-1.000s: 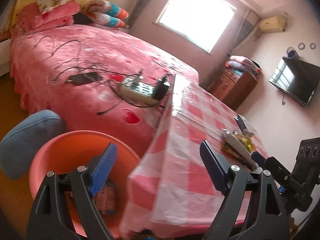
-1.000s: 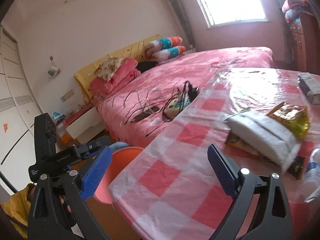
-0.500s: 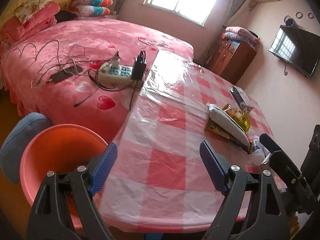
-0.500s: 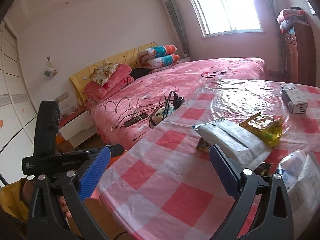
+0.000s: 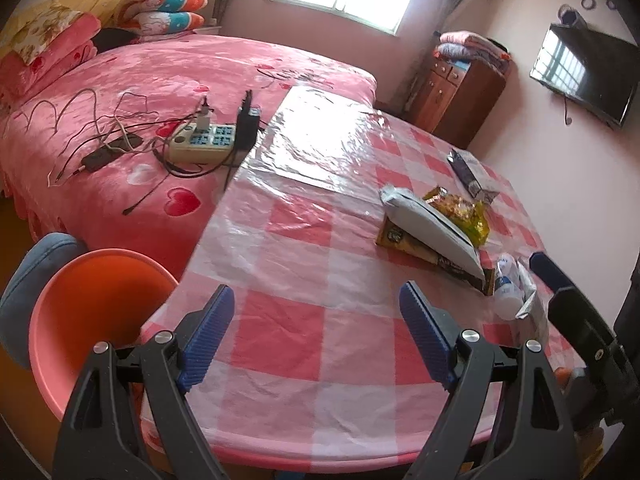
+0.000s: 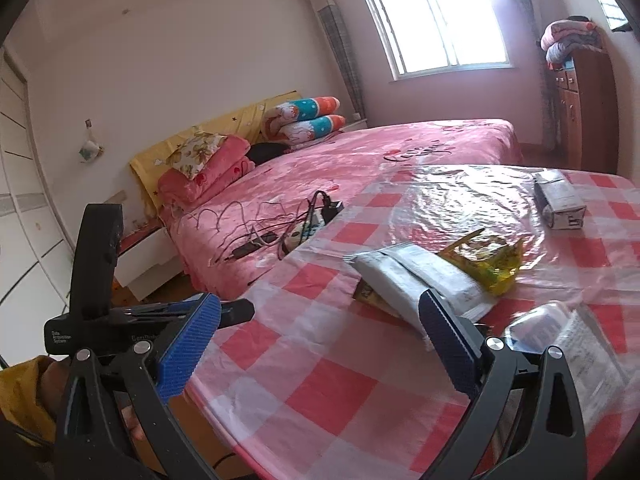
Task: Collect trash
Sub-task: 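Move both grippers back toward the remaining packaging on the table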
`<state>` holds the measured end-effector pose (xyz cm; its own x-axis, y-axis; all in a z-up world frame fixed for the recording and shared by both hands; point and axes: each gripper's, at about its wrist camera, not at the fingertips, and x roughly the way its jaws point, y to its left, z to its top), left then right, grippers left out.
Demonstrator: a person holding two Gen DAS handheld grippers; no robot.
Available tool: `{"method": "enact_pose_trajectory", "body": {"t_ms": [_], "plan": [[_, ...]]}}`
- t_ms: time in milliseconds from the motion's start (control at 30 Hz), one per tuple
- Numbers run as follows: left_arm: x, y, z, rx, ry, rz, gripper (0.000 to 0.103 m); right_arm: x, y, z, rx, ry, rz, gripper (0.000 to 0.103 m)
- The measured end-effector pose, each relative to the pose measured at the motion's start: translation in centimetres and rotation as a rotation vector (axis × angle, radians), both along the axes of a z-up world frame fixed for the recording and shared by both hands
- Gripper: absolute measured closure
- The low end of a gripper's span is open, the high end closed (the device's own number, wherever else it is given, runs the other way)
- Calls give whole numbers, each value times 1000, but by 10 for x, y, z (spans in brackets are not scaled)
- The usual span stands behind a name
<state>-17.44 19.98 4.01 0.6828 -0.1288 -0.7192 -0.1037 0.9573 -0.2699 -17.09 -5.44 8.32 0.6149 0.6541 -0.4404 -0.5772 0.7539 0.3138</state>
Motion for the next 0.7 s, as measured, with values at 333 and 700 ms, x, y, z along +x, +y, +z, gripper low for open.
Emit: {"method": "enact_pose_trajectory", "body": {"t_ms": [333,700], "plan": [[8,-43,8,71,0,-99,18,6,-55,3,79,32,-166,5],[68,-97,57,2,-38,-216,18,-8,-130,-12,191,146,-446,5]]}}
